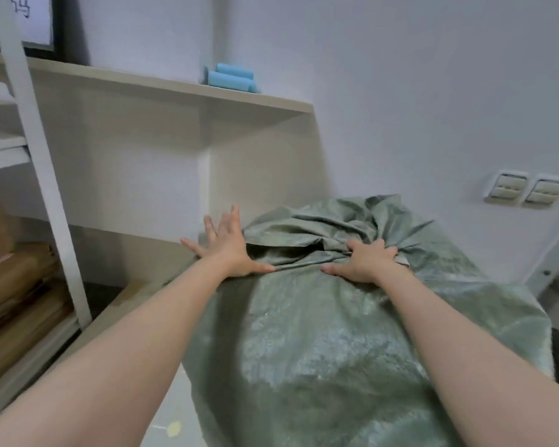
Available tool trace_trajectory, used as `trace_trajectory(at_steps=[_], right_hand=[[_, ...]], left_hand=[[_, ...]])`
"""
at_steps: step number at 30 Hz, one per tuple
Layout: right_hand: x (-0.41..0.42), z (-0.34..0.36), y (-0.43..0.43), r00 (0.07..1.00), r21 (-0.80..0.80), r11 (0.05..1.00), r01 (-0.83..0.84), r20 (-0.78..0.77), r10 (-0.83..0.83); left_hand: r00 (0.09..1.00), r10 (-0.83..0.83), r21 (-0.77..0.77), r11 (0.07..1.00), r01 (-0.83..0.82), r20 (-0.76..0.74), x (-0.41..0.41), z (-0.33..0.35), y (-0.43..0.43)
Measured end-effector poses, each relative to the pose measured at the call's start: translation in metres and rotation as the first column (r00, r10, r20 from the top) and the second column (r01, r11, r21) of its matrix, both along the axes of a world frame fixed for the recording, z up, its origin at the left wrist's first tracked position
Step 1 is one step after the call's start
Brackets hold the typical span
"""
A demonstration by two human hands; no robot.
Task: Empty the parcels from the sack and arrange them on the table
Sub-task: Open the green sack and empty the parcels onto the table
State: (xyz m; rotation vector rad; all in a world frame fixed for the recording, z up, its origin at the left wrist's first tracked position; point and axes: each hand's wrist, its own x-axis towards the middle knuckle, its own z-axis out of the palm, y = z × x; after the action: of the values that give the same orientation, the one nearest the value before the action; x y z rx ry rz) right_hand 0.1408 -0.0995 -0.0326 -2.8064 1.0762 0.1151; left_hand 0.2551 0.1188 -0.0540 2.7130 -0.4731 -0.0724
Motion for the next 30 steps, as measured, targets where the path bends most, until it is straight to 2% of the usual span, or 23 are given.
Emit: trace_trajectory(at_steps=[3,6,8,9,10,11,12,14,16,18,19,21,25,27,28,30], right_hand=[[0.007,-0.007,-0.007,0.997,-0.021,0.998,0.067,0.046,-0.066],[0.01,-0.01,-0.006,0.983,0.0,0.996,0.09,0.159,-0.089],[0.01,-0.013,-0.007,0.969,0.01,0.997,0.071,0.236,-0.071],[0.01,-0.013,-0.008,0.956,0.019,0.998,0.061,0.286,-0.064],[0.009,-0.012,-0.01,0.94,0.032,0.998,0.049,0.338,-0.057],[0.008,-0.011,-0.012,0.918,0.054,0.998,0.031,0.395,-0.05],[0.005,-0.008,-0.014,0.886,0.08,0.997,0.001,0.461,-0.038],[0.0,-0.002,-0.016,0.778,0.149,0.986,-0.073,0.627,-0.037],[-0.006,0.007,-0.012,0.619,0.304,0.934,-0.19,0.775,-0.127],[-0.008,0.02,-0.004,0.486,0.466,0.797,-0.385,0.836,-0.255],[-0.009,0.028,0.0,0.45,0.494,0.73,-0.472,0.847,-0.282],[-0.013,0.044,0.007,0.408,0.477,0.676,-0.562,0.871,-0.275],[-0.035,0.069,0.007,0.311,0.419,0.651,-0.633,0.908,-0.282],[-0.045,0.074,-0.001,0.264,0.391,0.667,-0.634,0.92,-0.289],[-0.047,0.074,-0.007,0.239,0.378,0.691,-0.617,0.926,-0.293],[-0.047,0.069,-0.017,0.227,0.383,0.742,-0.551,0.924,-0.308]], left_hand=[[0.997,0.046,-0.029,0.998,-0.048,-0.058,0.016,-0.023,-0.015],[0.967,0.084,-0.113,0.987,-0.114,-0.24,0.036,-0.047,-0.023],[0.937,0.219,-0.155,0.951,-0.267,-0.272,0.04,-0.055,-0.032],[0.921,0.272,-0.227,0.913,-0.339,-0.28,0.042,-0.057,-0.037],[0.915,0.262,-0.363,0.857,-0.366,-0.306,0.046,-0.059,-0.042],[0.924,0.175,-0.537,0.77,-0.343,-0.34,0.039,-0.051,-0.047],[0.929,0.072,-0.71,0.624,-0.326,-0.364,0.031,-0.04,-0.051],[0.936,-0.049,-0.887,0.343,-0.311,-0.347,0.013,-0.017,-0.057],[0.947,-0.072,-0.941,0.156,-0.299,-0.313,-0.003,0.003,-0.065],[0.957,-0.066,-0.959,0.01,-0.283,-0.283,-0.021,0.017,-0.069],[0.959,-0.068,-0.959,-0.057,-0.278,-0.274,-0.028,0.024,-0.07],[0.967,-0.099,-0.955,-0.161,-0.25,-0.237,-0.037,0.035,-0.073],[0.985,-0.125,-0.949,-0.275,-0.153,-0.122,-0.052,0.08,-0.077],[0.979,-0.185,-0.931,-0.337,-0.142,-0.082,-0.061,0.102,-0.085],[0.975,-0.213,-0.934,-0.333,-0.129,-0.058,-0.065,0.109,-0.092],[0.965,-0.263,-0.966,-0.244,-0.081,-0.014,-0.068,0.114,-0.107]])
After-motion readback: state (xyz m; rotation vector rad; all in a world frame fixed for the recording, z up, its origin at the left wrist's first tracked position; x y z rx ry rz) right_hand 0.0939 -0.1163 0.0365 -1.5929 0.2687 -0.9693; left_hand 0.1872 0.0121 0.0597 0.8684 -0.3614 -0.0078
